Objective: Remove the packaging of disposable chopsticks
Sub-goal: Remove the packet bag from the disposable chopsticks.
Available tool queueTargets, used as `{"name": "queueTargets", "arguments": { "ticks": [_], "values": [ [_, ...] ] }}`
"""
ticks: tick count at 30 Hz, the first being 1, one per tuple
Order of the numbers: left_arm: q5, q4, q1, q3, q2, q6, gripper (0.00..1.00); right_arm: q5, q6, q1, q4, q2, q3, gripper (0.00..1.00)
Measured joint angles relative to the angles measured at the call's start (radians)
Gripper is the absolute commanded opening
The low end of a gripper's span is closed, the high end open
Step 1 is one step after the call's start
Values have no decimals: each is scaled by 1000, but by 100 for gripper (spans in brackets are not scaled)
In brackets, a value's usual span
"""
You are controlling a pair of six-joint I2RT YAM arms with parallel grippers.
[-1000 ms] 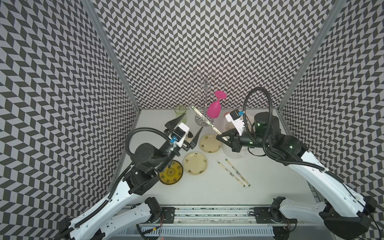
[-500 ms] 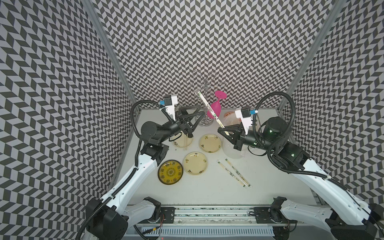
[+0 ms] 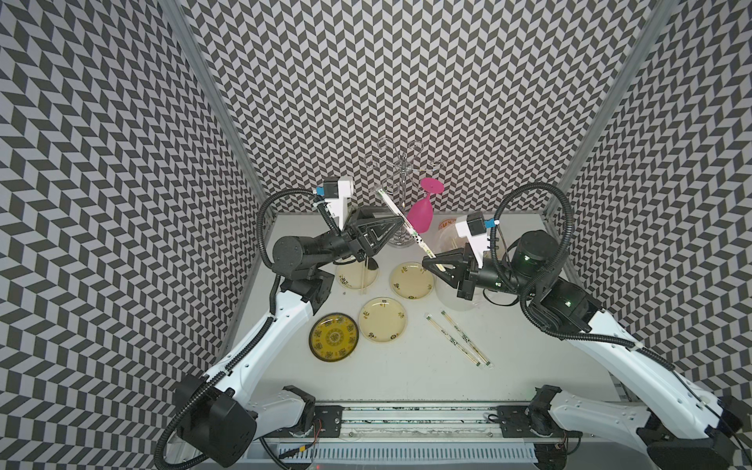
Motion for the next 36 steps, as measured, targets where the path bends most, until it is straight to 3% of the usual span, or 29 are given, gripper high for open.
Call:
{"name": "queueTargets", "arguments": {
  "ticks": [3, 6, 7, 10, 12, 13, 19, 25, 36],
  "values": [
    [10, 2, 0, 22, 11, -3, 0, -33, -11, 0, 6, 4, 0, 0],
    [29, -2, 0, 43, 14, -17, 0, -48, -21, 0, 21, 2, -5, 0],
    [37, -10, 0, 51, 14, -11, 0, -50, -24, -2, 28, -2, -10, 4],
    [63, -67, -2, 81, 14, 28, 0, -51, -37, -2, 13, -15, -18, 48],
    [83, -157, -2, 128, 14, 95, 0, -50, -56, -2, -18, -22, -19, 65],
    [95, -225, -1, 164, 14, 140, 0, -47, -70, -2, -38, -26, -19, 67],
    [218, -559, 1, 336, 21, 367, 0, -29, -163, -2, -169, -44, -3, 63],
    [315, -703, 1, 346, 69, 423, 0, -102, -189, -2, -210, -33, 20, 57],
    [338, -789, -28, 346, 97, 447, 0, -179, -136, 10, -109, 7, -16, 53]
  ]
}}
